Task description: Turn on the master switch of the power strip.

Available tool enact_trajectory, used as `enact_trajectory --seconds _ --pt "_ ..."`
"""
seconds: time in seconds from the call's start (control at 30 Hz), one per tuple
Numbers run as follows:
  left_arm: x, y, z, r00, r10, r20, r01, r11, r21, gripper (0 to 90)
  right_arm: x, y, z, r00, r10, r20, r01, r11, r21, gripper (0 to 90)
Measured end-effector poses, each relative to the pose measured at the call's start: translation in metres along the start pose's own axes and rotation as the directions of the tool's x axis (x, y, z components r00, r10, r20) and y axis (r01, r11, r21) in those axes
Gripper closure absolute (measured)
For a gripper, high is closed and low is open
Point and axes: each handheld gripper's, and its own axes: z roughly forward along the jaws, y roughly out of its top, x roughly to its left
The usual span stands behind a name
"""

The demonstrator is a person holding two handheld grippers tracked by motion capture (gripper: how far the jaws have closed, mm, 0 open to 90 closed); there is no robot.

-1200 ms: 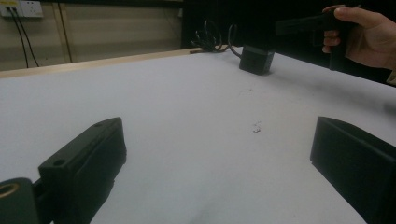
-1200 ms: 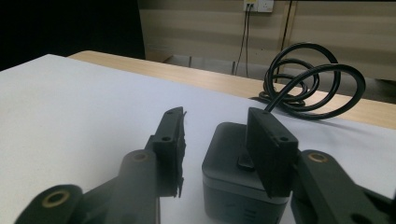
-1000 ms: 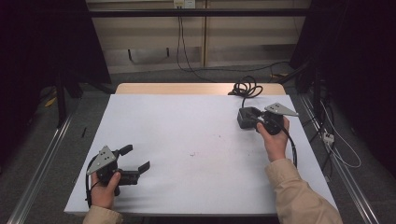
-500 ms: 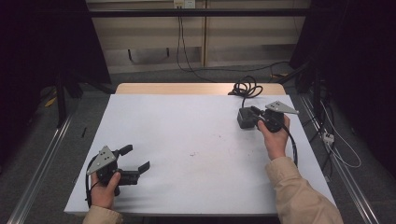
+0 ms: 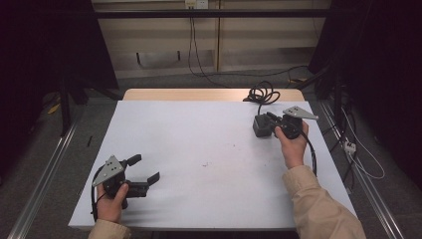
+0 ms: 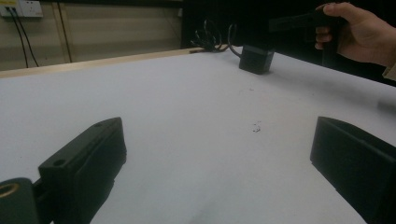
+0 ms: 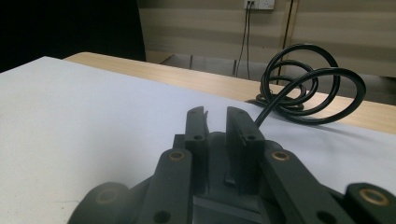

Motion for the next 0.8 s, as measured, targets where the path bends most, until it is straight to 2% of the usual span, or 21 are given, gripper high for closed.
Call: enact_trajectory --seconds 0.33,0.8 --pt "0.000 0.000 0.000 1.0000 0.000 0.002 0.000 1.0000 0.000 3.2 -0.005 0.002 0.003 1.0000 0.004 0.006 -0.004 1.000 -0.001 81.2" --pt "-0.001 0.000 0.000 1.0000 0.000 0.000 0.000 1.0000 -0.007 3.1 -0.014 -0.001 0.005 0.9995 0.008 0.030 -0.008 1.000 0.012 88.6"
